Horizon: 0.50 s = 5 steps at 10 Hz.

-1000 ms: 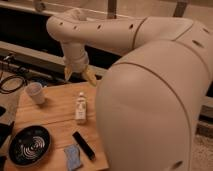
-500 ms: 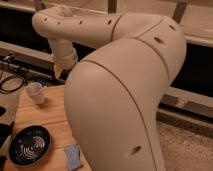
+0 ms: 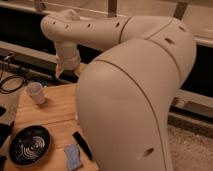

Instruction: Place the ceramic cup in the ceramic bowl

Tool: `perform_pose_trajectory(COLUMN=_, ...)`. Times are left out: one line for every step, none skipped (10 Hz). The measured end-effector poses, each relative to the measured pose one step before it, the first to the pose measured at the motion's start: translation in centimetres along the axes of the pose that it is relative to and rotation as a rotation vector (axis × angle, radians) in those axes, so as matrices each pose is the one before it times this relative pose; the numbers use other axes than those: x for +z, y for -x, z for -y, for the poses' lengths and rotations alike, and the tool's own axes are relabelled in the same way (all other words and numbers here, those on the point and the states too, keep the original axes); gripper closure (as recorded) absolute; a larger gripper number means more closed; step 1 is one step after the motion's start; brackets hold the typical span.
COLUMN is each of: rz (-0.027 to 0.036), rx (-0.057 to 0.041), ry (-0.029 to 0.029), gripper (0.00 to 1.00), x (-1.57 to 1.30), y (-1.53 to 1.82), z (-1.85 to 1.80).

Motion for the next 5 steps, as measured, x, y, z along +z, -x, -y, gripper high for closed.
perform_pose_trajectory(rz=0.02836, rx=-0.02673, ry=0.01624, gripper=0.20, x=0.252, y=0.485, z=-0.251)
perform_pose_trajectory(rz=0.01977, rx=-0.03308, ry=0.02864, gripper=0.20, x=0.305, y=0.125, z=-1.026)
perform_pose_trajectory(rz=0.02580, rx=-0.02324, ry=0.04792, gripper=0.20, x=0.499, y=0.600, z=-0.917)
perform_pose_trajectory(rz=0.01344, rx=-0.00934, ry=0.03850, gripper=0.20, x=0.652, y=0.996, z=-0.115)
perform_pose_trajectory(rz=-0.00447, rx=0.00339, ry=0.07097, gripper=0.20, x=0.778, y=1.046, z=-0.161)
